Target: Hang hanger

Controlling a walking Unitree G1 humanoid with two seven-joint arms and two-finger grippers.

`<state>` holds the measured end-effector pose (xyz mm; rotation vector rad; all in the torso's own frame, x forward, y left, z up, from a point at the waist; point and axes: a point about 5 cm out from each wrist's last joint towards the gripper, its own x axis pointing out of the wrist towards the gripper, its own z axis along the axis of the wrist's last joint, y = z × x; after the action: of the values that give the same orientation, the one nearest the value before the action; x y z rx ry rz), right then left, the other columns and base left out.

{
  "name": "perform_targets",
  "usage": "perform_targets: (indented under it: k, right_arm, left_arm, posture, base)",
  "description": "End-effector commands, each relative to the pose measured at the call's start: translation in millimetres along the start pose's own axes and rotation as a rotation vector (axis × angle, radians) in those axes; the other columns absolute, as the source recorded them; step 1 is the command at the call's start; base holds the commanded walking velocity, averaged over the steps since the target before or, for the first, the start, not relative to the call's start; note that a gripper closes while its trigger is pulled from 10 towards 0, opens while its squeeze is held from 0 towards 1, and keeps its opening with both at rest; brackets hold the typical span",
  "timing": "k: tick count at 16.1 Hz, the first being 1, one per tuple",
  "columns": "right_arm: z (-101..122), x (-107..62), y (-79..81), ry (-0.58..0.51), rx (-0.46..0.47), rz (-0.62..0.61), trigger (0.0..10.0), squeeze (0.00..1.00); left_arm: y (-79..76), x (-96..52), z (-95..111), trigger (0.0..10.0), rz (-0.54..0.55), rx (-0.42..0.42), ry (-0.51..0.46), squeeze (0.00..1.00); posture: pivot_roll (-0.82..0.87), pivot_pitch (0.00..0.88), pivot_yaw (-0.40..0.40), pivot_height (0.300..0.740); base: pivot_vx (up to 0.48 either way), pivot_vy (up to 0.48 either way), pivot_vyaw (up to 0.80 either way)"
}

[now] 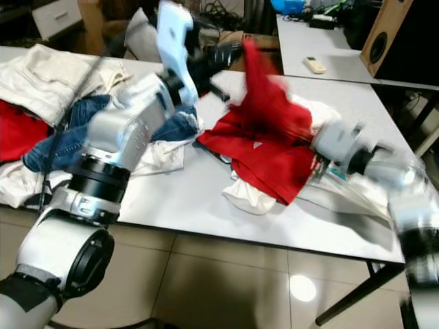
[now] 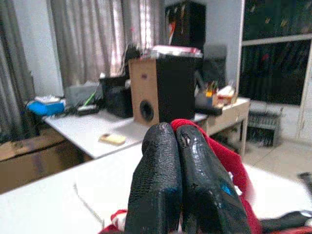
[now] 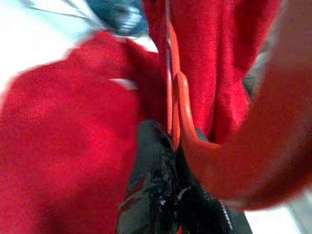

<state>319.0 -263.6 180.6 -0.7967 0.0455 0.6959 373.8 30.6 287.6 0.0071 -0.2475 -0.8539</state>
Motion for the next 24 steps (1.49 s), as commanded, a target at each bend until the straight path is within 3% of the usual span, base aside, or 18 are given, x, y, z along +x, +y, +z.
perform_targets:
  k: [1,2,4,6,8,10,12,16,17,19,21,23,24]
  right_arm:
    - [13,-9.4,4.4,-0.033,-0.020,0.056,10.0,0.00]
    - [15,-18.6,15.1,-0.025,-0.020,0.104,10.0,0.00]
    - [25,-37.2,20.3,-0.024,-0.002,0.139,10.0,0.00]
    - [33,-52.2,18.5,-0.007,0.001,0.145,10.0,0.00]
    - [43,-67.2,18.3,0.012,0.012,0.154,10.0,0.00]
    - [55,-82.9,18.6,0.036,0.038,0.189,10.0,0.00]
    - [58,-91.6,14.6,0.049,0.049,0.195,10.0,0.00]
    - [72,-112.3,-13.5,-0.011,0.098,0.051,10.0,0.00]
    - [72,-119.3,-20.2,0.000,0.109,0.006,10.0,0.00]
    - [75,-131.0,-24.1,-0.019,0.143,-0.020,10.0,0.00]
    - [79,-130.2,-26.8,-0.044,0.152,-0.067,10.0,0.00]
    - [75,-123.8,-26.7,0.001,0.173,-0.122,10.0,0.00]
    - [69,-116.1,-20.8,0.043,0.198,-0.159,10.0,0.00]
  left_arm:
    - [1.1,-0.8,-12,10.0,0.018,0.046,0.046,0.00]
    - [2.0,-2.2,-25,10.0,0.026,0.079,0.092,0.00]
    - [5.5,-8.5,-48,10.0,0.039,0.150,0.182,0.00]
    - [11.3,-19.9,-69,10.0,0.035,0.277,0.280,0.00]
    - [23.3,-34.0,-86,10.0,0.067,0.305,0.364,0.00]
    - [40.4,-46.4,-98,10.0,0.176,0.272,0.403,0.00]
    - [47.7,-48.8,-96,10.0,0.240,0.212,0.376,0.00]
    - [37.3,-62.5,-123,10.0,0.124,0.164,0.444,0.00]
    - [29.6,-65.8,-130,10.0,0.047,0.143,0.453,0.00]
    - [18.6,-74.8,-141,10.0,-0.036,0.103,0.447,1.00]
    - [6.9,-79.7,-139,10.0,-0.165,0.113,0.401,1.00]
    - [-2.4,-81.6,-127,10.0,-0.252,0.167,0.337,1.00]
    - [-4.4,-87.8,-113,10.0,-0.283,0.252,0.313,1.00]
  posture:
    - [-0.22,0.000,0.073,0.740]
    - [-0.22,0.000,0.079,0.740]
    - [-0.22,0.000,0.083,0.740]
    - [-0.22,0.000,0.083,0.740]
    - [-0.22,0.000,0.081,0.740]
    - [-0.22,0.000,0.080,0.740]
    - [-0.22,0.000,0.080,0.740]
    - [-0.22,0.000,0.075,0.740]
    - [-0.21,0.000,0.074,0.740]
    - [-0.21,0.000,0.070,0.740]
    - [-0.21,0.000,0.075,0.740]
    - [-0.21,0.000,0.074,0.740]
    - [-0.20,0.000,0.064,0.740]
  base:
    - [0.000,0.000,0.00]
    - [0.000,0.000,0.00]
    - [0.000,0.000,0.00]
    - [0.000,0.000,0.00]
    - [0.000,0.000,0.00]
    - [0.000,0.000,0.00]
    - [0.000,0.000,0.00]
    - [0.000,0.000,0.00]
    - [0.000,0.000,0.00]
    - [0.000,0.000,0.00]
    - [0.000,0.000,0.00]
    - [0.000,0.000,0.00]
    - [0.000,0.000,0.00]
